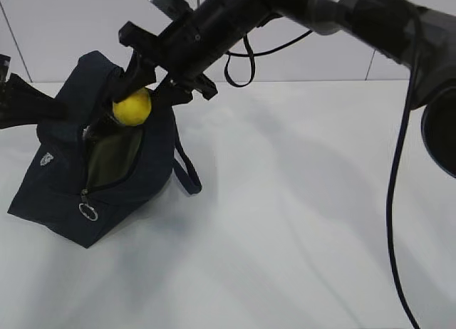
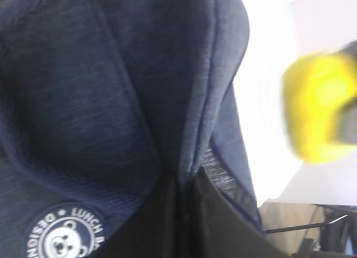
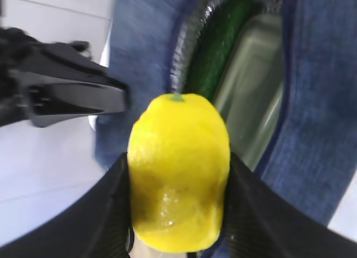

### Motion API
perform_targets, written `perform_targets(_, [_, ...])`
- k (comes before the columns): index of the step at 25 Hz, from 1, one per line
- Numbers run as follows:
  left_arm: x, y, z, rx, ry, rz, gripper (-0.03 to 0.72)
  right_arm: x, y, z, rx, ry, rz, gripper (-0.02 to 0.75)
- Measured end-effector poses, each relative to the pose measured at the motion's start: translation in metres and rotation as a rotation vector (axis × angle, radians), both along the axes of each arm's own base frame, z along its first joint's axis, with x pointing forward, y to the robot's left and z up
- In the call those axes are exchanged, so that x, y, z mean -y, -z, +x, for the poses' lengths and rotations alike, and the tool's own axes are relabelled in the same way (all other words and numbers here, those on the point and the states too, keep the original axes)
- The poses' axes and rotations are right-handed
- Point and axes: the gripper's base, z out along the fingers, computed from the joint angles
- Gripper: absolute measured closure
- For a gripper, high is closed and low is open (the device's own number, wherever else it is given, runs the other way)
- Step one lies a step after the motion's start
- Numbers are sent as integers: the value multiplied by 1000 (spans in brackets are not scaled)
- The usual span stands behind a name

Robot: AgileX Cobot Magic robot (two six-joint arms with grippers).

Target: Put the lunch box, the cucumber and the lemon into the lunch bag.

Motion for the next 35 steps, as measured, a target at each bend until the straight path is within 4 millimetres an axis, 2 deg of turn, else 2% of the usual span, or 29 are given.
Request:
perform_targets(3, [1,-1,0,0,1,-12,677,-5,14,1,-23,-7,-13,392])
perform_targets(8, [1,-1,0,0,1,-17,677,-6,21,4,-27,2,-9,384])
perform_targets(13, [1,-2,0,1,0,-22,677,-8,35,7,-51,0,-19,305])
perform_targets(18, [1,-2,0,1,-1,-23,677,-9,38,7,-62,0,-12,250])
perform_targets(27, [1,-2,0,1,-1,-23,677,-8,36,7,-22,-32,0,248])
perform_targets(30, [1,-2,0,1,-1,-23,677,-5,23,8,43,-33,-28,248])
perform_targets(35, [1,-2,0,1,-1,-23,677,13,1,10,173,29,-213,248])
